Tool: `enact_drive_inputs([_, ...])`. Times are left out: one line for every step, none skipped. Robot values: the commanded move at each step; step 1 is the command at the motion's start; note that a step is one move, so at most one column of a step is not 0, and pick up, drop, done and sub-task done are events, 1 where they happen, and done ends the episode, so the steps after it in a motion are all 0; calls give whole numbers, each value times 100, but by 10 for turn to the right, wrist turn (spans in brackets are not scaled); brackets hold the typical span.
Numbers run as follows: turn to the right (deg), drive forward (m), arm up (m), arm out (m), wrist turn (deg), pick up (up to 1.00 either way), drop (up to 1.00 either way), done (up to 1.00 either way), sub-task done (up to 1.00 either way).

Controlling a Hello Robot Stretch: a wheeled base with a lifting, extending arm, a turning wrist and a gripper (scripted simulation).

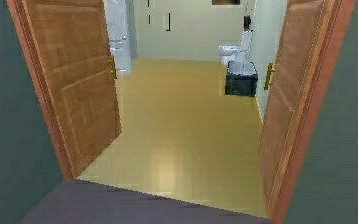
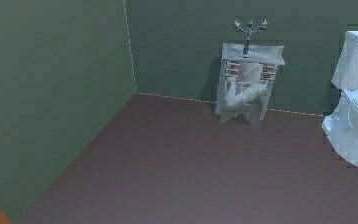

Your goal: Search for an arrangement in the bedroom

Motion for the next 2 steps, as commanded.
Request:
enact_drive_inputs([0,100,0,0,0,0,0,0,0])
enact_drive_inputs([-30,0,0,0,0,0,0,0,0])
